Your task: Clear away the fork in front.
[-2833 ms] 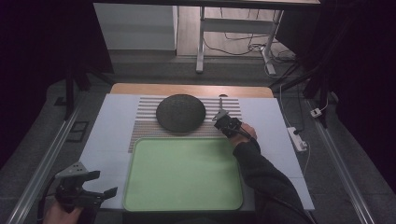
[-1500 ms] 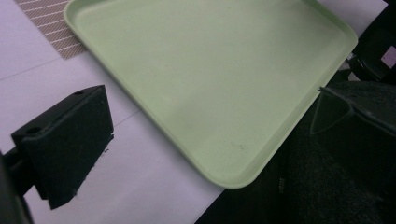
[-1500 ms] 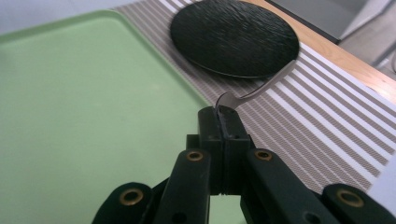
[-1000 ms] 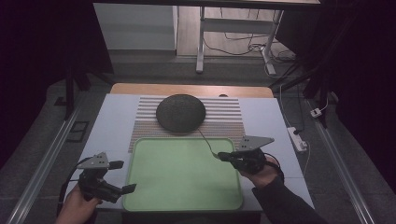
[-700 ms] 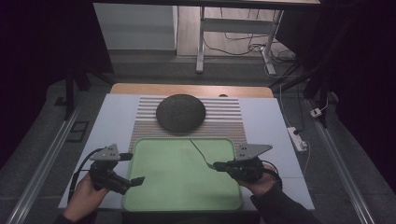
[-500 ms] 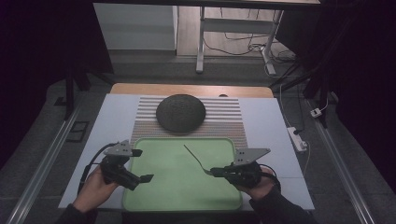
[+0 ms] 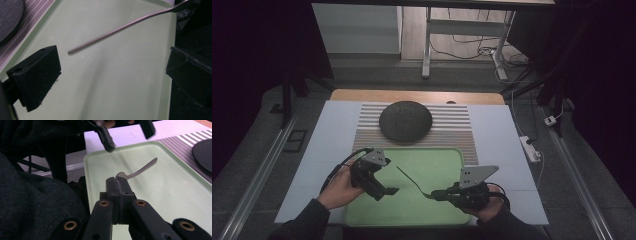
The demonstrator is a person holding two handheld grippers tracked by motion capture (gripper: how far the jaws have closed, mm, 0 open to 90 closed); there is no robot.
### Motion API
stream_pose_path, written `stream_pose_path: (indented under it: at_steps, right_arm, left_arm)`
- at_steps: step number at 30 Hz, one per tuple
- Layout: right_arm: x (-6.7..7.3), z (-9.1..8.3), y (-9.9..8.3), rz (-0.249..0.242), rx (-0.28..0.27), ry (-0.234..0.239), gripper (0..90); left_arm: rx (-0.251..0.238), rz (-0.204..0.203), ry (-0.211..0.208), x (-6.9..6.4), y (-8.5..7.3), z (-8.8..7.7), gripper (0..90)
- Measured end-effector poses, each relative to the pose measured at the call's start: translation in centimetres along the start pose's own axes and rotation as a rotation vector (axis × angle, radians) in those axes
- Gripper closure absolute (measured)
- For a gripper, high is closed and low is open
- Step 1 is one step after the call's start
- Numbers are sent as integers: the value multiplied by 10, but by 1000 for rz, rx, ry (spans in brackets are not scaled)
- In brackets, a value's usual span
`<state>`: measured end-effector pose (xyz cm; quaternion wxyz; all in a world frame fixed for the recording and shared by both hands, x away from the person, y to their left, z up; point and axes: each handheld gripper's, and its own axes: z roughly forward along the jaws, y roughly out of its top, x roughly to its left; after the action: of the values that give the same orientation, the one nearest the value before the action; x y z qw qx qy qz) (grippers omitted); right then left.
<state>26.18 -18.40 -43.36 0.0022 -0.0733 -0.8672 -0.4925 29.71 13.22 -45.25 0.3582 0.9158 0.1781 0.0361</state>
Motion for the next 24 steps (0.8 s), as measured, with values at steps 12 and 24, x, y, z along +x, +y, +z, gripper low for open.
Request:
stream_pose_path:
  at_steps: [12,24]
  right_arm:
    - [5,2,6,-32,-6,66,900]
    - [5,4,8,-38,8,110,900]
  left_arm:
    - [52,158,-99,-2,20,23,199]
    - [94,322,-159,-11,25,31,553]
